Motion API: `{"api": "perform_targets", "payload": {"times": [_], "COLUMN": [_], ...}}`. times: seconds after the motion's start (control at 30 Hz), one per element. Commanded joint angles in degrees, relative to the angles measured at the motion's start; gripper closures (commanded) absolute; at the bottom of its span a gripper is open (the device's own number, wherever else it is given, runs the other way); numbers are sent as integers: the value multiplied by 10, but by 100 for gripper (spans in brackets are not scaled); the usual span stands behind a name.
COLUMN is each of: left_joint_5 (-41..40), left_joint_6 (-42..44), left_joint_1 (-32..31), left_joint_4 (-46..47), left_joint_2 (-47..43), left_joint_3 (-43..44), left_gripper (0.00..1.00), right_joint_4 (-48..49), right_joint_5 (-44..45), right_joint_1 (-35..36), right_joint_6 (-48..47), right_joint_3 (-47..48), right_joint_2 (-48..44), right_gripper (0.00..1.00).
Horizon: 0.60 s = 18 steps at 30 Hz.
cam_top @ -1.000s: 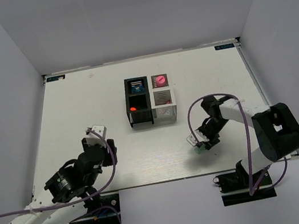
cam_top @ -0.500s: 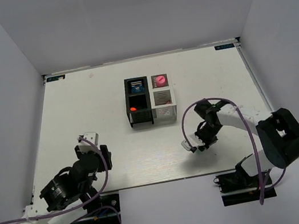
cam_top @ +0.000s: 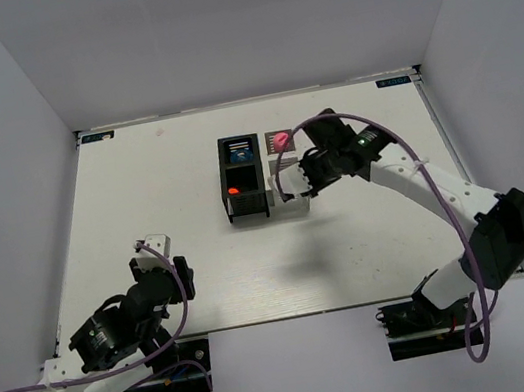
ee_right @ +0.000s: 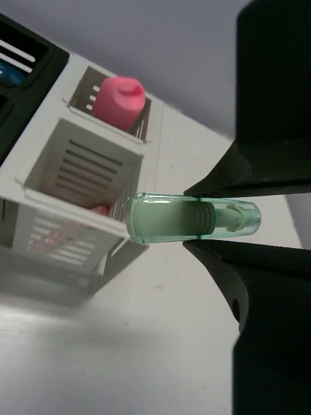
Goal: Sort the stationery into containers
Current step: Place the stationery in the storage box.
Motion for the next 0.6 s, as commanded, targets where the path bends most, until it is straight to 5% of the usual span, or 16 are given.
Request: {"api": "perform_targets", "payload": {"times": [0.0,0.37,0.57], "left_joint_5": [-5,-2,-1], "left_joint_6": [-4,-1,1], "left_joint_1": [1,0,1], "left_joint_4": [-5,-3,0], "left_joint_2": [1,-4,-9], "left_joint_3": [0,-4,-6], "left_gripper": [28,28,28], "right_joint_4": [36,125,92], "right_joint_5": [129,255,260], "right_joint_1": [31,91,104], "right_joint_6": [-7,-142,-163], "right_joint_3": [42,71,84], "right_joint_2": [47,131,143], "right_gripper": [100,100,37]}}
